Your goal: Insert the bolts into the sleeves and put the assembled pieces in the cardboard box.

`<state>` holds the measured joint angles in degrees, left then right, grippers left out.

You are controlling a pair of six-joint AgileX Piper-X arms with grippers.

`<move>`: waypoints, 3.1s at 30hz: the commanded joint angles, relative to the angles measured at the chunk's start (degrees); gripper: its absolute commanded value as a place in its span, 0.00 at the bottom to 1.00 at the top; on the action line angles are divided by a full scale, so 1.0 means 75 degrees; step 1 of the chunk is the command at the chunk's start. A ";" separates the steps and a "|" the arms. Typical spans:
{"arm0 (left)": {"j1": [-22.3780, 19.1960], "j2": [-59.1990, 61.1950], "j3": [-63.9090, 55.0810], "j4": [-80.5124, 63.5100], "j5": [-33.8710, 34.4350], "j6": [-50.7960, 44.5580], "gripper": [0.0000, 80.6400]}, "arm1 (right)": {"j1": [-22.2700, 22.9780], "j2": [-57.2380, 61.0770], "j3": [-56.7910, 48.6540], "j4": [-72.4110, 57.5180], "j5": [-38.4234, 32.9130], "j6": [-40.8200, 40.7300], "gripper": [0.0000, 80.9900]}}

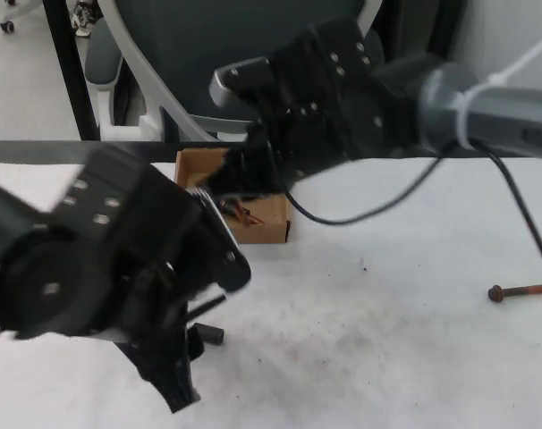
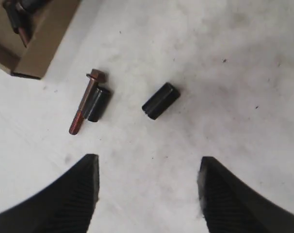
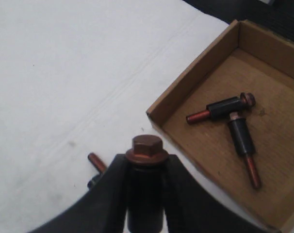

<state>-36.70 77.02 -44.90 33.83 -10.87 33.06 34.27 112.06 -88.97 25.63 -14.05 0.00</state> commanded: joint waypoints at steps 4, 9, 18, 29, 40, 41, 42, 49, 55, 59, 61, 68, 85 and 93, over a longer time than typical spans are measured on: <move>0.0018 0.1278 -0.0552 -0.0023 -0.0263 0.0806 0.70 | -0.0376 0.0917 -0.1471 0.0888 0.0025 0.0000 0.00; 0.0018 0.1859 -0.0877 -0.0023 -0.0612 0.1498 0.70 | -0.0601 0.1488 -0.2061 0.0951 0.0178 0.0000 0.00; 0.0001 0.2164 -0.1025 -0.0075 -0.0746 0.2359 0.70 | -0.0775 0.2424 -0.2937 0.0916 0.0198 0.0211 0.00; 0.0001 0.2147 -0.1025 -0.0991 -0.0196 0.2085 0.64 | -0.0781 0.2755 -0.3009 0.1043 0.0638 0.0356 0.00; 0.0017 0.2147 -0.1025 -0.0375 -0.0072 0.2403 0.64 | -0.0815 0.2755 -0.3009 0.1154 0.0670 0.0286 0.52; 0.0017 0.2149 -0.1025 -0.0327 -0.0072 0.2680 0.64 | -0.0815 0.2755 -0.3009 0.1206 0.0670 0.0286 0.56; 0.0017 0.2167 -0.1025 -0.0269 -0.0072 0.2959 0.64 | -0.0831 0.2755 -0.3009 0.1282 0.0670 0.0286 0.57; 0.0022 0.2265 -0.1059 -0.0192 -0.0008 0.3845 0.64 | -0.0875 0.2735 -0.3009 0.1874 0.0628 -0.0065 0.55; 0.0022 0.2870 -0.1491 0.0193 0.0335 0.3859 0.62 | -0.0923 0.2737 -0.3009 0.2312 0.0628 -0.0225 0.55; 0.0022 0.3138 -0.1703 0.0165 0.0337 0.4061 0.62 | -0.0959 0.2718 -0.3009 0.2526 0.0534 -0.0372 0.55; 0.0022 0.3146 -0.1782 0.0133 0.0612 0.4058 0.62 | -0.0959 0.2705 -0.3009 0.2533 0.0486 -0.0404 0.55; 0.0097 0.3164 -0.1879 0.0097 0.0993 0.4396 0.62 | -0.0968 0.2410 -0.2921 0.2532 0.0399 -0.0456 0.55; 0.0514 0.3164 -0.1879 0.0160 0.1743 0.4241 0.62 | -0.0968 -0.0625 0.0612 0.1250 0.0698 -0.0679 0.51; 0.0514 0.3164 -0.1879 0.0453 0.2043 0.4126 0.62 | -0.0968 -0.2157 0.2637 0.0825 0.1040 -0.0757 0.51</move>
<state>-32.74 100.82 -58.45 36.12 -6.19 43.07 27.34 101.66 -75.07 33.18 -6.99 -4.86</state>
